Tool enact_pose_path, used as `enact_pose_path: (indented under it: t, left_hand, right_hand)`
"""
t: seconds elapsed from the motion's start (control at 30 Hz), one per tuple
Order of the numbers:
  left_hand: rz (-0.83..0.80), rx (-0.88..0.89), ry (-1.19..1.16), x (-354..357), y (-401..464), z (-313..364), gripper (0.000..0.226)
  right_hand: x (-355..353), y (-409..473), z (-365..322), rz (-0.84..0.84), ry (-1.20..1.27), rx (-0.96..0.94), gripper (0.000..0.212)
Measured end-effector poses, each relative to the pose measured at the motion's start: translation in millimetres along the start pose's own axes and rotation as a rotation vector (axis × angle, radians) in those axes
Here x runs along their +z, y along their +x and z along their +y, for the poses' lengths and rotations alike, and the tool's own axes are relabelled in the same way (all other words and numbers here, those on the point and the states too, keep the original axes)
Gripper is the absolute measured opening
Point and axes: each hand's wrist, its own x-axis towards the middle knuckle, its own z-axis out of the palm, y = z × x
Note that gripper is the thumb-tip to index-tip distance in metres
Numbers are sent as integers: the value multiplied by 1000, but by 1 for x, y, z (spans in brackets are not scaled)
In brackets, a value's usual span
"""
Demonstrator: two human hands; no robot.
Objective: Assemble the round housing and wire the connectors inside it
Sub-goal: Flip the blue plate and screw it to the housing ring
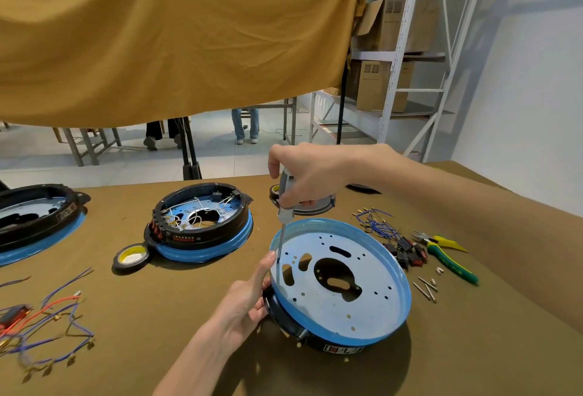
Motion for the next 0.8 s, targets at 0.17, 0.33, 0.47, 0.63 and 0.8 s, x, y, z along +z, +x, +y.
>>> enact_pose_path:
  t: [0.17,0.33,0.47,0.63,0.8]
  left_hand:
    - [15,6,15,1,0,-1,79]
    - [37,1,28,3,0,-1,82]
    - [59,4,50,2,2,-3,88]
    - [25,-3,36,0,4,-3,81]
    - [25,-11,37,-2,7,-4,80]
  right_hand:
    - [4,1,1,44,-6,-7,28]
    - [7,1,-1,48,20,-12,23]
    - [8,-4,-3,8,53,6,22]
    - [-3,-3,-6,-81,-122,-21,34]
    - [-8,3,-1,-89,-219,-84,28]
